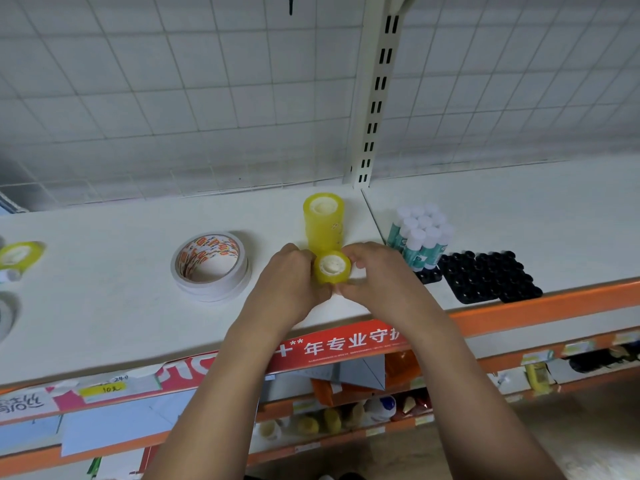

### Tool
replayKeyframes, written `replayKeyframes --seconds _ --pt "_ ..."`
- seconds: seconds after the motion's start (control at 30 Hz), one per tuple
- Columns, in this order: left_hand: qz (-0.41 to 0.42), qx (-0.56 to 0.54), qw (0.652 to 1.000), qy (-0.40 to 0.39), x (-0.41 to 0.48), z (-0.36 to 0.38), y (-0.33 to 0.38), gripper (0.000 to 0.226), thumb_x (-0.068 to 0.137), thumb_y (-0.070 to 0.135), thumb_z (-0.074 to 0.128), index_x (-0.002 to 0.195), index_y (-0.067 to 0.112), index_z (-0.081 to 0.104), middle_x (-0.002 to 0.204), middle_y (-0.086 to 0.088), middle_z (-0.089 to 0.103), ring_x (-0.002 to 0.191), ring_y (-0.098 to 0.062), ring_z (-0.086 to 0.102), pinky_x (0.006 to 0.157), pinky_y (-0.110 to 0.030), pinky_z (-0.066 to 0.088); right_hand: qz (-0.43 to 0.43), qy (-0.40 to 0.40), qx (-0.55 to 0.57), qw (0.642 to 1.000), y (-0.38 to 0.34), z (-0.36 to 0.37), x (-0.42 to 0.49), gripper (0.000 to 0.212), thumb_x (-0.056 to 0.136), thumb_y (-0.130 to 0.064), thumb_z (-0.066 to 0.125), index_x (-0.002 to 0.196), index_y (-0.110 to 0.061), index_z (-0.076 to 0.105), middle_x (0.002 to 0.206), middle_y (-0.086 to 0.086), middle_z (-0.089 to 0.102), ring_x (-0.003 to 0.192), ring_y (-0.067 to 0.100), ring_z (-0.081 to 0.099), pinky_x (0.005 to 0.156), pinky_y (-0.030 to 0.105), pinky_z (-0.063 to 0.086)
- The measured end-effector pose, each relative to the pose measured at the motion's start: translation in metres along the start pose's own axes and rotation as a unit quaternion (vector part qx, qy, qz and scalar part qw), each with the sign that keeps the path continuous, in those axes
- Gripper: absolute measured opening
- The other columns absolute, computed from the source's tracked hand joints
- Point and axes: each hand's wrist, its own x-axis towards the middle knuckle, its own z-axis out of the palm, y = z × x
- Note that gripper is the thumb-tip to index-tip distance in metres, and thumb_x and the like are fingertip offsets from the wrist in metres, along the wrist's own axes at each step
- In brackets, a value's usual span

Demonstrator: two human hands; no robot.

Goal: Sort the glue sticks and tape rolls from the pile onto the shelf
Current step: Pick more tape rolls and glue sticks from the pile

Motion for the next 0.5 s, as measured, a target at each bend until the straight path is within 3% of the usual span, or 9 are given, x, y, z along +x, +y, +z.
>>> replayKeyframes --seconds 0.17,0.27,0.33,0.43,0.5 --pt "-0.004 -0.006 1.000 0.003 0.002 0.000 0.003 0.023 0.078 0.029 0.073 0.092 0.013 0.065 0.088 -0.007 0.052 0.081 -0.025 0.054 0.063 -0.027 0.033 0.008 -0.001 0.012 1.000 0.000 0.000 0.001 0.038 0.075 -0.021 0.076 0.112 -0.025 0.066 0.103 0.000 0.064 0.097 0.016 0.056 0.080 0.032 0.046" --pt "-0.002 0.002 1.000 0.002 0.001 -0.003 0.002 0.020 0.079 0.028 0.072 0.089 0.012 0.063 0.089 -0.010 0.057 0.079 -0.020 0.048 0.059 -0.023 0.029 0.013 -0.005 0.018 1.000 -0.001 -0.001 -0.003 0.060 0.075 -0.023 0.079 0.129 -0.029 0.054 0.112 -0.004 0.056 0.103 0.014 0.053 0.082 0.027 0.042" --pt "-0.003 0.014 1.000 -0.008 -0.002 -0.005 0.000 0.029 0.080 0.029 0.072 0.101 0.012 0.063 0.098 -0.009 0.057 0.085 -0.020 0.050 0.066 -0.023 0.034 0.020 -0.006 -0.002 1.000 -0.003 -0.004 -0.009 0.072 0.077 -0.025 0.078 0.140 -0.030 0.044 0.119 -0.004 0.051 0.107 0.015 0.050 0.086 0.027 0.041" --pt "-0.003 0.017 1.000 -0.014 -0.013 -0.013 -0.004 0.043 0.083 0.028 0.070 0.121 0.012 0.058 0.111 -0.008 0.057 0.100 -0.027 0.058 0.080 -0.031 0.045 0.002 0.022 -0.035 0.999 -0.014 -0.010 -0.017 0.062 0.083 -0.026 0.074 0.138 -0.027 0.047 0.122 -0.002 0.052 0.110 0.018 0.052 0.089 0.030 0.043" --pt "0.011 0.013 1.000 -0.005 -0.024 -0.023 -0.007 0.039 0.085 0.027 0.066 0.121 0.014 0.059 0.112 -0.005 0.062 0.097 -0.024 0.060 0.083 -0.033 0.048 -0.030 0.044 -0.047 0.997 -0.031 -0.012 -0.017 0.048 0.087 -0.027 0.069 0.132 -0.026 0.054 0.121 -0.005 0.056 0.107 0.015 0.054 0.089 0.029 0.044"
